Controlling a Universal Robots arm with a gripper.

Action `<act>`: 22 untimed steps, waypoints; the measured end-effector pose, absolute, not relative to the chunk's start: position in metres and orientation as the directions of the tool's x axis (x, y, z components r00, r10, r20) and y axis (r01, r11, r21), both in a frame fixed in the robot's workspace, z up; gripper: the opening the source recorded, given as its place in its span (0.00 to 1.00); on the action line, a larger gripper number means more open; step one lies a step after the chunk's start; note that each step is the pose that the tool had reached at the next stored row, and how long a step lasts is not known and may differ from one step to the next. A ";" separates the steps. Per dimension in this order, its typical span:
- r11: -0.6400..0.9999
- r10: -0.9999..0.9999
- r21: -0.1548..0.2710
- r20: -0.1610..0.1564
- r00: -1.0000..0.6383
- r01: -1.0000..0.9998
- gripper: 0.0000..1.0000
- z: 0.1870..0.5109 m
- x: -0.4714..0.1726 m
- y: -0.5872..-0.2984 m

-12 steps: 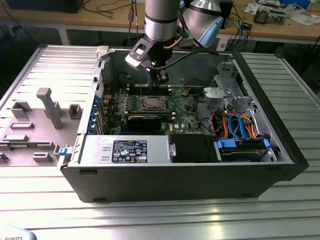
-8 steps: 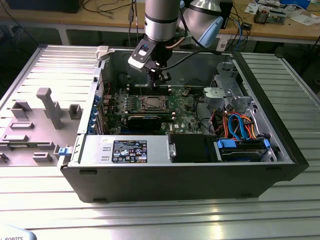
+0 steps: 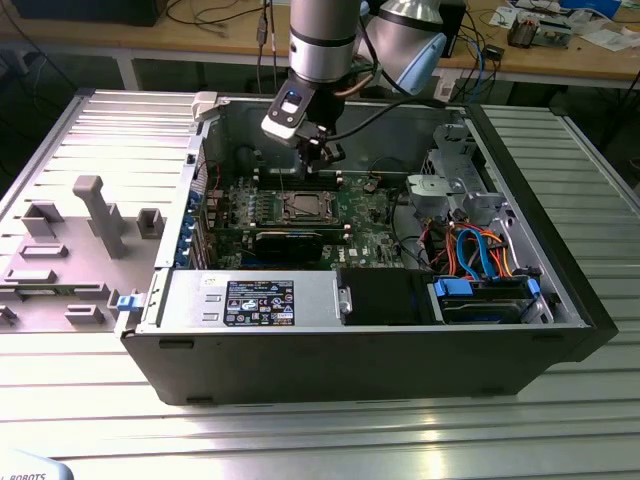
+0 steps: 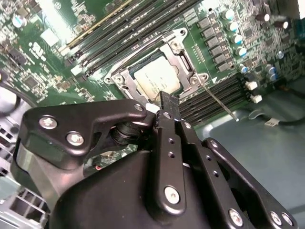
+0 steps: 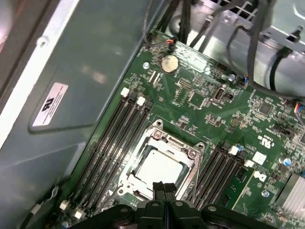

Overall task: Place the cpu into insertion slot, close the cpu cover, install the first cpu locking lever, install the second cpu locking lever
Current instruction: 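Install the first cpu locking lever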

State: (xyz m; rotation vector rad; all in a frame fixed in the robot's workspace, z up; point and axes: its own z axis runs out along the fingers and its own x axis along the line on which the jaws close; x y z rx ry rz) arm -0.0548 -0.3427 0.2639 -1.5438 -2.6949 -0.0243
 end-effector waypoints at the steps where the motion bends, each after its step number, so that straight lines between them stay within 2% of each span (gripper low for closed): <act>1: 0.519 0.854 -0.004 0.039 -0.519 0.855 0.11 0.264 -0.055 -0.343; 16: 0.736 0.677 -0.003 0.037 -0.735 0.677 0.11 0.264 -0.055 -0.343; 20: 0.745 0.666 0.030 0.030 -0.745 0.667 0.11 0.264 -0.055 -0.343; 22: 0.745 0.665 0.056 0.003 -0.746 0.664 0.11 0.264 -0.055 -0.343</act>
